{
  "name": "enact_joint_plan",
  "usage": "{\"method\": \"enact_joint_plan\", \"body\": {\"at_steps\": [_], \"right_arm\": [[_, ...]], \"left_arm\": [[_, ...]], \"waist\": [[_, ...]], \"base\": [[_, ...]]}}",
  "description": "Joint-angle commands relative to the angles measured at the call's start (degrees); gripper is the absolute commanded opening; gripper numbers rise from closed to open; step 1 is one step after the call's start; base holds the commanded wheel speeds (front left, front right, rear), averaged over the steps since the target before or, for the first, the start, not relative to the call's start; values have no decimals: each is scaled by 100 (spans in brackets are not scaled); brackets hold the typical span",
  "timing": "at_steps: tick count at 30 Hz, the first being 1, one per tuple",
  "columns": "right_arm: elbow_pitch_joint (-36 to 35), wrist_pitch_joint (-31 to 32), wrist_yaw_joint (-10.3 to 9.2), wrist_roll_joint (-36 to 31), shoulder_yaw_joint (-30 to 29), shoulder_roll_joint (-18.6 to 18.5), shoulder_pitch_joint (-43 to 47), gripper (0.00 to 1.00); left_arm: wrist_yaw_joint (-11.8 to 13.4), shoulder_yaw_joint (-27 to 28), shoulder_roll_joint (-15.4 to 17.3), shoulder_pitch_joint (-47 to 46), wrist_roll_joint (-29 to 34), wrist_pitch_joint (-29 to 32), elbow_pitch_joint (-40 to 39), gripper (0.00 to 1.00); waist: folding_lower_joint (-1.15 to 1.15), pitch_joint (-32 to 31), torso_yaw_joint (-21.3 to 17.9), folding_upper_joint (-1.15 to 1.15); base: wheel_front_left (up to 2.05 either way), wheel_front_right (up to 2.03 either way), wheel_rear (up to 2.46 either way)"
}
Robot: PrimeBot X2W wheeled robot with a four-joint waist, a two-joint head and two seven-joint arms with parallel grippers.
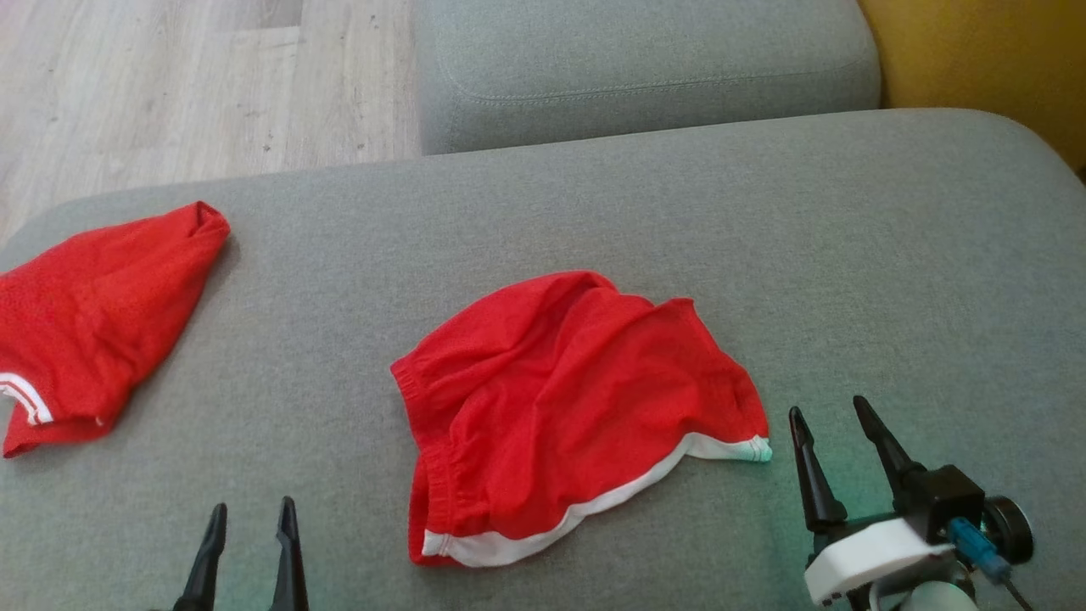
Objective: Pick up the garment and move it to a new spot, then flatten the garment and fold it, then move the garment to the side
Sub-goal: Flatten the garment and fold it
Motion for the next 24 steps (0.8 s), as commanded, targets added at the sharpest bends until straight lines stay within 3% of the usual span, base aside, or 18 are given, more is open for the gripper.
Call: {"method": "enact_joint_plan", "body": {"at_steps": [1,9,13,16,21,24], "right_arm": [[-127,-63,-4,29,134,-19,-283,100],[0,-63,-4,195,256,-15,-360,100],[-49,-63,-4,547,364,-15,-441,100],[62,125,-4,718,521,-66,-481,100],[343,926,-4,934,889,-341,-663,100],[619,1355,-4,1000,1087,-348,-828,100]], "left_arm": [[-49,263,-40,-185,61,-62,-154,100],[-300,364,-146,-255,163,-62,-235,100],[-413,141,-157,-28,-181,-62,-227,100],[-447,-242,-21,107,-410,109,-135,100],[-457,-1310,648,89,-1072,671,-214,100],[-457,-1588,802,-79,-1310,767,-159,100]], "waist": [[0,-3,-4,0],[0,2,-61,0],[0,-23,-149,0],[0,-27,-173,0],[0,76,-189,0],[0,192,-213,0]], "base": [[0,0,0],[0,0,0],[0,0,0],[0,0,0],[0,0,0],[0,0,0]]}}
